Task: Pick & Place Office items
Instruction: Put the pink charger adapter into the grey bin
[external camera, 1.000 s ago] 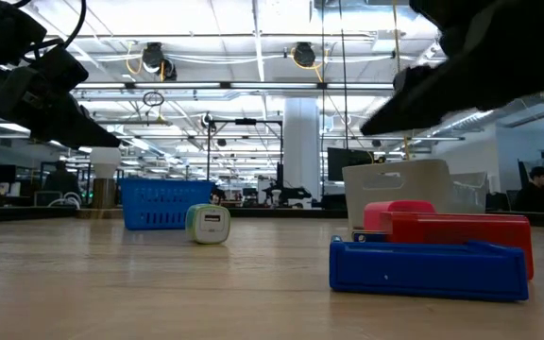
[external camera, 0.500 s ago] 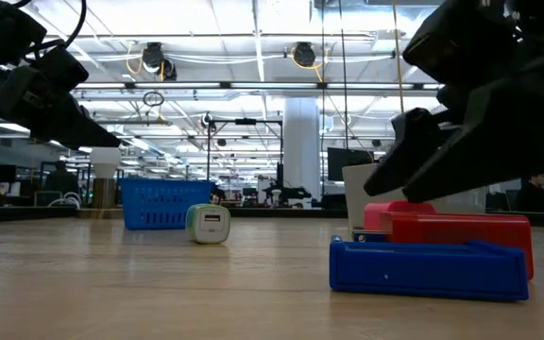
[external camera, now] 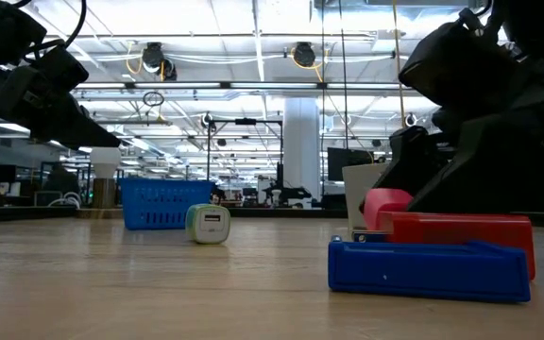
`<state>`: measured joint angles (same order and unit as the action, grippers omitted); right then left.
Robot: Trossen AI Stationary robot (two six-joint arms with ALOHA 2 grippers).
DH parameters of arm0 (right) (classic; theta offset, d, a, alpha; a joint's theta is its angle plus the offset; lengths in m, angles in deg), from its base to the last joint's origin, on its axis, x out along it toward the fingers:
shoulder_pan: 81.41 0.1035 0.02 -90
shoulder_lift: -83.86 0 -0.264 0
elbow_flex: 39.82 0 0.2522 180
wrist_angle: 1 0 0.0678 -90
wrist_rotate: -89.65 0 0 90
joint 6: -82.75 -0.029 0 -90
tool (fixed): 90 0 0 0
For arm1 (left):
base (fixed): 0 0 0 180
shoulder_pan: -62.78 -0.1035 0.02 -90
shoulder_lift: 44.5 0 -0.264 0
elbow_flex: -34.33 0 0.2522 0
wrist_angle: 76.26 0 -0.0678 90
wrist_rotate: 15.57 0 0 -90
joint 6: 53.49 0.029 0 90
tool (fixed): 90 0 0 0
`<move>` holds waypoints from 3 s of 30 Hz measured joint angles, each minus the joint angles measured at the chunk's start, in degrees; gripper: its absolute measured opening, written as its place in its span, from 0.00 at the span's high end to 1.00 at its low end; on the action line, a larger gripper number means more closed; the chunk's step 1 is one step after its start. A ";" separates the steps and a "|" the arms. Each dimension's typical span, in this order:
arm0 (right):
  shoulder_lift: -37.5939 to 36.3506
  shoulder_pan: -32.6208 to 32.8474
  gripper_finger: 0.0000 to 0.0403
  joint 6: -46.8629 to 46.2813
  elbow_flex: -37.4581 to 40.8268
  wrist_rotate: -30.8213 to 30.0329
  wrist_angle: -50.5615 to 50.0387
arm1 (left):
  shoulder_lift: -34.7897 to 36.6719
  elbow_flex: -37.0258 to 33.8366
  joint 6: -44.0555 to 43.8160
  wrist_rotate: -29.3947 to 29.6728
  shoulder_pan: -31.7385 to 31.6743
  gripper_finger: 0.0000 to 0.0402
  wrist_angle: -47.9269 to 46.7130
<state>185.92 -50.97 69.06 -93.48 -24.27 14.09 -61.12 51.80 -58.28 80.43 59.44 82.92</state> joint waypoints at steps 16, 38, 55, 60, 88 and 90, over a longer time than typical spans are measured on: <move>0.00 0.00 0.43 0.90 0.00 0.15 0.11 | 0.01 0.00 0.02 -0.04 -0.01 0.94 0.00; -21.76 -0.11 0.60 11.27 0.04 2.23 -4.57 | 0.00 0.00 0.04 -0.09 0.00 0.94 0.00; -64.14 -5.60 0.60 13.61 18.25 -1.96 -1.47 | 0.00 0.00 0.50 -0.09 -0.02 0.94 0.00; -71.86 -6.88 0.60 11.30 25.68 -3.06 -1.81 | 0.02 0.00 0.35 -0.09 -0.01 0.94 0.00; -87.43 -6.91 0.60 10.53 33.61 -6.36 -8.62 | 0.02 0.00 -0.03 0.01 0.00 0.94 0.02; -86.98 -7.32 0.60 11.32 31.87 -6.34 -8.84 | 0.01 0.00 0.15 0.02 0.00 0.94 0.02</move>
<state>98.94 -58.29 80.37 -61.60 -30.61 5.25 -61.11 51.80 -58.13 80.45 59.44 82.93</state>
